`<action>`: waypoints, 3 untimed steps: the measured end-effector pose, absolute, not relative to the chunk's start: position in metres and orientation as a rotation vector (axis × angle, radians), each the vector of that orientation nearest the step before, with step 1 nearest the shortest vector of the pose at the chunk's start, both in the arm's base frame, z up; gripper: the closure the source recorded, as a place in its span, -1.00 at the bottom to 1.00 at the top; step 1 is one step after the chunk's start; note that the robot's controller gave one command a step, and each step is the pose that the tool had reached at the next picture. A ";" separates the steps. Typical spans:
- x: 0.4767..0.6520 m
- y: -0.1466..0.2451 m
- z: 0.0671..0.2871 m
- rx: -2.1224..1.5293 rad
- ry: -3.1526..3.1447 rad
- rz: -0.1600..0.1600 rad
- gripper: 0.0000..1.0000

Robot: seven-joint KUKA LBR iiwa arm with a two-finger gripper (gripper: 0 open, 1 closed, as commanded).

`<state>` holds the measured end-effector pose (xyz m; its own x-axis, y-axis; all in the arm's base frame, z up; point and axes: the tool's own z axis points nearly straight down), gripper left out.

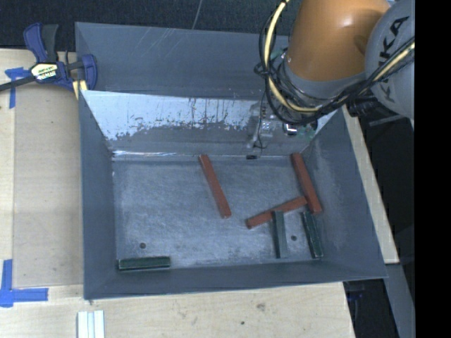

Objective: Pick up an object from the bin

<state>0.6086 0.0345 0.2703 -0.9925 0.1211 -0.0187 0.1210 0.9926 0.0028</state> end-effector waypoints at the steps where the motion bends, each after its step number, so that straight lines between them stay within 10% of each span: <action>1: 0.559 0.047 0.199 0.266 3.124 0.000 1.00; 3: 0.568 0.039 0.130 0.044 3.140 0.000 1.00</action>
Offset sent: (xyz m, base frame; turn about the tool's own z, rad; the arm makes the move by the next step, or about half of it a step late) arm 0.0069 0.0471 -0.1003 0.0667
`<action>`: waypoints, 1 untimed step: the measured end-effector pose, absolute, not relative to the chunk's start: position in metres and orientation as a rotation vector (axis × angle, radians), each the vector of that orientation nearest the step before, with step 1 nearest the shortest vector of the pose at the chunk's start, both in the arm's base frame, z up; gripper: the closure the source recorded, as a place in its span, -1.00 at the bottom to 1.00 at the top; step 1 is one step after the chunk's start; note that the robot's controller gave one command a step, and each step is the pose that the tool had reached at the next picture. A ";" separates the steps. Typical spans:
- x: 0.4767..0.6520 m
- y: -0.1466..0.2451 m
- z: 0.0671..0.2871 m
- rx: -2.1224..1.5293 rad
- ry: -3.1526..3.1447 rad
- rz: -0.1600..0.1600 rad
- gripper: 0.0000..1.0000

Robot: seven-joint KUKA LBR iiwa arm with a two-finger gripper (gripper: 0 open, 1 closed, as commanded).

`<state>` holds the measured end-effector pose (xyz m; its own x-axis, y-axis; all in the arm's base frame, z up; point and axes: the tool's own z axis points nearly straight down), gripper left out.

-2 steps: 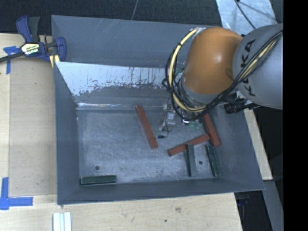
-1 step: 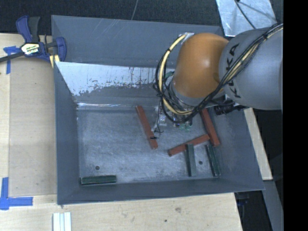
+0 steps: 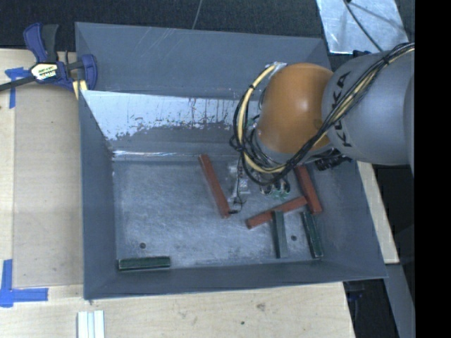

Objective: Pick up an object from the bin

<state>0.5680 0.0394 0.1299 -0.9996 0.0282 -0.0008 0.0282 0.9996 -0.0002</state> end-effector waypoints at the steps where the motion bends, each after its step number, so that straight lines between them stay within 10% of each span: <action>1: 0.534 0.060 0.142 0.124 3.137 0.001 -1.00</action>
Offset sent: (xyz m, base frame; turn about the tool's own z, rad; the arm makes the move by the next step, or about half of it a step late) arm 0.0000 0.0000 0.0000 0.0000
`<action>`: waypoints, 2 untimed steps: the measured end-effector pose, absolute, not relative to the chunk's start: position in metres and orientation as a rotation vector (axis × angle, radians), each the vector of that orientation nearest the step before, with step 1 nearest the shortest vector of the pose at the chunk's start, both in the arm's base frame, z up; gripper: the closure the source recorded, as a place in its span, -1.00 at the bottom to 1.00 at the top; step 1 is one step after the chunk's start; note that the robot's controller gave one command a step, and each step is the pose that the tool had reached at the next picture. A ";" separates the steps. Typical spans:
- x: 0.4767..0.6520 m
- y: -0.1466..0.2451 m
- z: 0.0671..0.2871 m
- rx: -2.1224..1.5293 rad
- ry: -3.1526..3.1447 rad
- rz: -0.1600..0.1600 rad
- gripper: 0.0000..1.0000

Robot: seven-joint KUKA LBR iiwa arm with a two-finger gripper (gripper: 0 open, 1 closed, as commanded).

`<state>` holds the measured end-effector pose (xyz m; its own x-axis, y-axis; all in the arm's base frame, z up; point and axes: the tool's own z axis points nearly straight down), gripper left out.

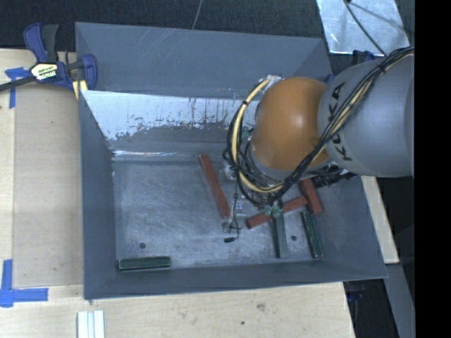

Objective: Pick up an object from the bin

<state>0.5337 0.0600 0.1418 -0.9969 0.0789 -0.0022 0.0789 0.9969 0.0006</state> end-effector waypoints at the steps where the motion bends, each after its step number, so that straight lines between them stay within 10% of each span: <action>1: 0.534 0.060 0.142 0.125 3.137 0.001 -1.00; 2: 0.519 0.052 0.109 0.264 3.119 0.004 -1.00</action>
Offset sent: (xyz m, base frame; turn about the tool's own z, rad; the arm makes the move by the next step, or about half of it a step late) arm -0.0343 -0.0166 -0.0718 0.1791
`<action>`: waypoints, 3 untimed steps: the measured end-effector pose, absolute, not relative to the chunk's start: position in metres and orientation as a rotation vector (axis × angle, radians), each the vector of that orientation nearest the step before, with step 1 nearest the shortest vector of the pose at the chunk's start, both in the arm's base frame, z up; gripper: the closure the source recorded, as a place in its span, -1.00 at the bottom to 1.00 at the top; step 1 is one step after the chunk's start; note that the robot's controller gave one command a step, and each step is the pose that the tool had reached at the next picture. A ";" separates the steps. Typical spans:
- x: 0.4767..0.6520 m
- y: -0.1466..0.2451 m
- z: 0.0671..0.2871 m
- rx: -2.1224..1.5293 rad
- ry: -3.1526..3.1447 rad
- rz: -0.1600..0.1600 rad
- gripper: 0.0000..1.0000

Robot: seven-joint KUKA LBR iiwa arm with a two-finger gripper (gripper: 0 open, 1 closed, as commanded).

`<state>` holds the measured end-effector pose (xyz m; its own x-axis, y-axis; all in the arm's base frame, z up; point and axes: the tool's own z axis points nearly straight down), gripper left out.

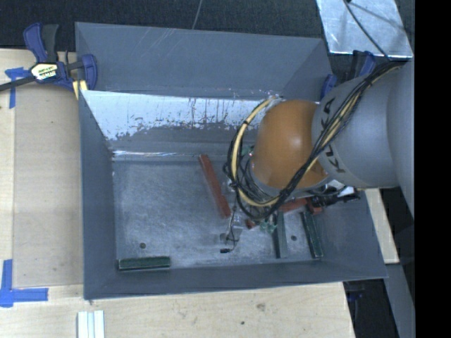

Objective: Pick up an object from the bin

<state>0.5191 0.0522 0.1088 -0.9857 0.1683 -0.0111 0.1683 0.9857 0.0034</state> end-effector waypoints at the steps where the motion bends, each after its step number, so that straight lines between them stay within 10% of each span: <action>1: 0.588 0.024 0.071 0.385 3.111 0.001 1.00; 2: 0.588 0.024 0.071 0.385 3.111 0.001 1.00; 3: 0.568 0.019 0.226 0.377 3.114 0.001 1.00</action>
Offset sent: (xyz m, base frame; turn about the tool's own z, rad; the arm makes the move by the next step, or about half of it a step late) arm 0.0000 0.0000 0.0000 0.0000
